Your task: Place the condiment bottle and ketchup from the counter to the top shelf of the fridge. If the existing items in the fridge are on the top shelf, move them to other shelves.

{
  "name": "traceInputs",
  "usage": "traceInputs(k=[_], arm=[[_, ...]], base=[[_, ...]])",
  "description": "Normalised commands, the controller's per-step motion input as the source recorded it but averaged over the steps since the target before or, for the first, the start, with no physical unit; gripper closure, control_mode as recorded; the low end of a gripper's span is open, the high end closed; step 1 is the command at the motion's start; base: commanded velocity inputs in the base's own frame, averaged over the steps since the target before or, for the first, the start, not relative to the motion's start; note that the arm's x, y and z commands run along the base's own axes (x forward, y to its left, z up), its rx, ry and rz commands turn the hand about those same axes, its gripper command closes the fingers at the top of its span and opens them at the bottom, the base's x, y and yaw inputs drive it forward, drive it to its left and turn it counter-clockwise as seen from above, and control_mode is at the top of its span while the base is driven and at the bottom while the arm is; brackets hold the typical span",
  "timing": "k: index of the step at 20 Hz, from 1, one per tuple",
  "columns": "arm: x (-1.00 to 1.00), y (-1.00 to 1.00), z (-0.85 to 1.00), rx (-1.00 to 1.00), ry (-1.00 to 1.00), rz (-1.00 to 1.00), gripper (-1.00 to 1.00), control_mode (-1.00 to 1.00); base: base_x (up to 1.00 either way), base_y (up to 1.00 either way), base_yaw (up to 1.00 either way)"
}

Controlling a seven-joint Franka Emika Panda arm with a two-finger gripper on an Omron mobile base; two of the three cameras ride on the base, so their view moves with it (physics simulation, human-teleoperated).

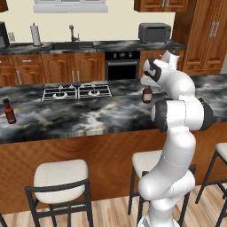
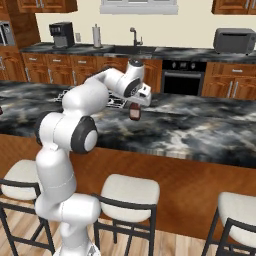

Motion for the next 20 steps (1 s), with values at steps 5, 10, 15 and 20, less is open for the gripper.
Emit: traceInputs(k=[5, 10, 15, 20], arm=[[0.01, 0.0, -0.09, -0.01, 0.0, -0.1, -1.0, -1.0], [0.04, 0.0, -0.02, 0.0, 0.0, -0.06, -1.0, -1.0], [0.26, 0.0, -0.11, -0.02, 0.0, -0.05, -1.0, -1.0], [0.35, 0.0, -0.04, 0.0, 0.0, -0.03, -1.0, -1.0]], base=[[0.0, 0.0, 0.0], [0.0, 0.0, 0.0], [0.0, 0.0, 0.0], [0.0, 0.0, 0.0]])
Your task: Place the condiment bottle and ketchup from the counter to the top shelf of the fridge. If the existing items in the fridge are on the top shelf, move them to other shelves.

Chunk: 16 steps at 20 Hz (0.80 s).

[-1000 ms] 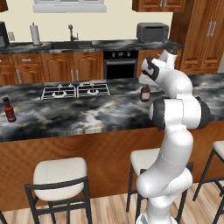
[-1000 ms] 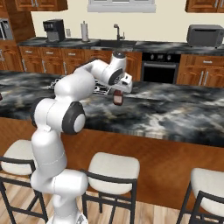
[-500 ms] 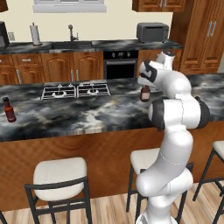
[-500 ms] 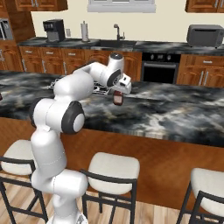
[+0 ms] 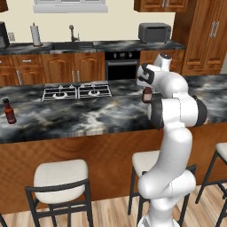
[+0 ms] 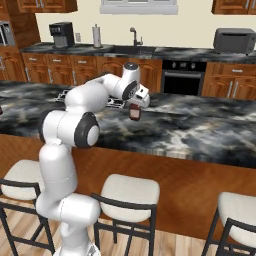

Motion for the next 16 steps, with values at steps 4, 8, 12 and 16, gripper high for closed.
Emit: traceInputs(k=[4, 8, 12, 16], arm=[[0.4, 0.0, -0.04, 0.0, 0.0, 0.0, -1.0, -1.0], [0.28, -0.05, -0.08, -0.01, 0.0, 0.0, -1.0, -1.0], [0.18, -0.07, -0.13, -0.03, 0.0, 0.0, -1.0, -1.0], [0.19, -0.03, -0.07, -0.02, 0.0, 0.0, -1.0, -1.0]], base=[[0.0, 0.0, 0.0], [0.0, 0.0, 0.0], [0.0, 0.0, 0.0], [0.0, 0.0, 0.0]])
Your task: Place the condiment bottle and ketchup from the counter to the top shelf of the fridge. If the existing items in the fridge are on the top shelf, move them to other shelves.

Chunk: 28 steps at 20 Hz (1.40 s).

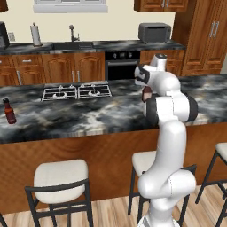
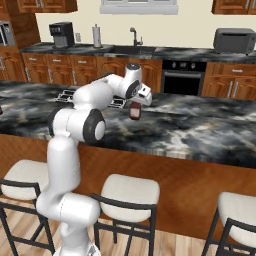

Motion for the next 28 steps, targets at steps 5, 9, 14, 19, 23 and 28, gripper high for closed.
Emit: traceInputs(k=[5, 9, 14, 19, 23, 28], arm=[[0.19, 0.0, -0.06, -0.03, 0.0, 0.0, -1.0, -1.0], [0.06, 0.0, -0.1, -0.05, -0.07, 0.0, 1.0, -1.0], [0.0, 0.0, -0.11, -0.07, -0.11, 0.0, 1.0, -1.0], [0.0, 0.0, 0.0, 0.0, 0.0, 0.0, 1.0, -1.0], [-0.38, 0.0, 0.05, 0.0, -0.08, 0.01, 1.0, -1.0], [-0.9, 0.15, 0.79, 0.0, -0.44, 0.06, 1.0, -1.0]], base=[[0.0, 0.0, 0.0], [0.0, 0.0, 0.0], [0.0, 0.0, 0.0], [0.0, 0.0, 0.0], [0.0, 0.0, 0.0], [0.0, 0.0, 0.0]])
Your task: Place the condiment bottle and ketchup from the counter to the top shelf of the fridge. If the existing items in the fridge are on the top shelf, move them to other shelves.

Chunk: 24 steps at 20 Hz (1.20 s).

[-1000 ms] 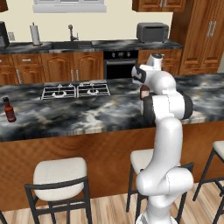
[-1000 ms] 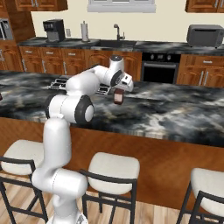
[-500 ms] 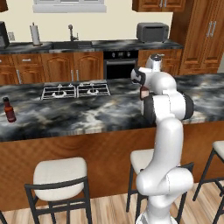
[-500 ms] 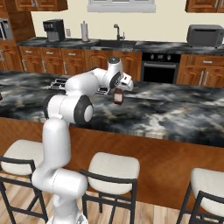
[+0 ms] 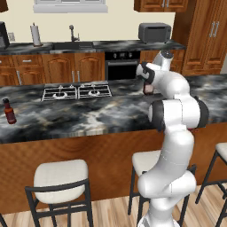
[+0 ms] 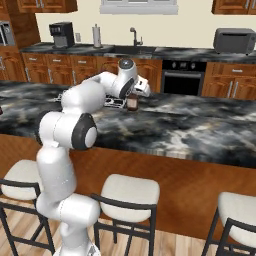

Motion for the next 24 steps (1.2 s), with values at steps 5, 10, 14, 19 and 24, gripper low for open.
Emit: traceInputs(k=[5, 10, 14, 19, 24], arm=[[-1.0, 0.35, 1.0, 0.0, -0.53, 0.08, 1.0, -1.0], [-1.0, 0.11, 1.0, 0.0, -0.21, 0.0, 1.0, -1.0], [-1.0, 0.0, 1.0, 0.0, -0.02, 0.0, 1.0, -1.0], [-1.0, 0.0, 0.96, 0.01, 0.06, -0.01, 1.0, -1.0], [-1.0, 0.04, 0.51, 0.0, 0.23, 0.0, 1.0, -1.0]], base=[[0.0, 0.0, 0.0], [0.0, 0.0, 0.0], [0.0, 0.0, 0.0], [0.0, 0.0, 0.0], [0.0, 0.0, 0.0]])
